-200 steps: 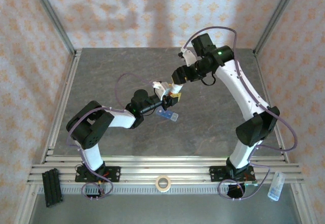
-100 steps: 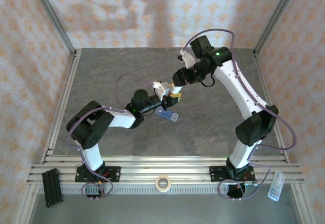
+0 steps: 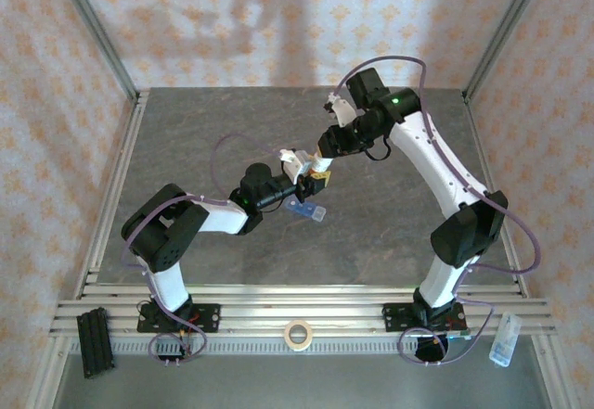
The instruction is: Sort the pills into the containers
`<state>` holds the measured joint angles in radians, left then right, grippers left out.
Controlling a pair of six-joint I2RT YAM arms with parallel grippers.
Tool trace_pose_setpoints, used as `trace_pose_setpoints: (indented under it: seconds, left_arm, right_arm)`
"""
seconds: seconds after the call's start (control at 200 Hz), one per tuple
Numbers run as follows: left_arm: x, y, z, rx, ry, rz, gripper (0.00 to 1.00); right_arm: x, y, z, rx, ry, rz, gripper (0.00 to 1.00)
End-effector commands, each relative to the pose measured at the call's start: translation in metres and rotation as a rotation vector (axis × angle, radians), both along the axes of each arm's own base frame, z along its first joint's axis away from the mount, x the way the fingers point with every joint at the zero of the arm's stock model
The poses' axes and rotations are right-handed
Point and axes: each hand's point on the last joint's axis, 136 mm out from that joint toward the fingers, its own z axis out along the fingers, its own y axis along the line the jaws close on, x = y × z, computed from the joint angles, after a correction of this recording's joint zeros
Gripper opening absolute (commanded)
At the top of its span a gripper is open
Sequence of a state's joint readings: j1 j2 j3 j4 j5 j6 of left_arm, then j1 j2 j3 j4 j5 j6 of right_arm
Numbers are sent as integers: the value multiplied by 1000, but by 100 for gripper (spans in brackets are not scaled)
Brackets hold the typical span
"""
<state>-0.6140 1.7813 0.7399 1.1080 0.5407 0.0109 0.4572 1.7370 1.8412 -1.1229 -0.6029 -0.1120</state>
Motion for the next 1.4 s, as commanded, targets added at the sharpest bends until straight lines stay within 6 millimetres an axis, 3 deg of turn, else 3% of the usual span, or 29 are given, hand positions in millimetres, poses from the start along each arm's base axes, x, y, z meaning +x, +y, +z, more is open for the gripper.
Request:
trace_pose_setpoints:
  seconds: [0.0, 0.315, 0.536, 0.686, 0.881, 1.021, 1.111, 1.231, 1.396]
  left_arm:
    - [2, -4, 40, -74, -113, 1, 0]
    - [14, 8, 44, -19, -200, 160, 0]
    - [16, 7, 39, -8, -202, 186, 0]
    - [18, 8, 33, -9, -191, 190, 0]
    - [22, 12, 23, -19, -158, 189, 0]
    - [21, 15, 22, -29, -142, 163, 0]
    - [18, 14, 24, -47, -128, 124, 0]
    - [14, 14, 31, -78, -103, 57, 0]
    - [13, 17, 36, -103, -73, 10, 0]
  right_arm:
    - [4, -1, -9, 15, 41, -112, 36]
    - [9, -3, -32, 61, 84, -522, 36]
    - [10, -3, -35, 72, 73, -593, 37]
    - [17, -7, -15, 66, 35, -593, 42]
    - [36, -19, 38, 153, -34, -614, 67]
    - [37, -29, 72, 192, -90, -598, 78]
    - [39, -40, 81, 191, -126, -577, 80]
    - [38, -44, 90, 158, -201, -410, 80]
    - [24, -35, 92, 94, -271, -153, 82]
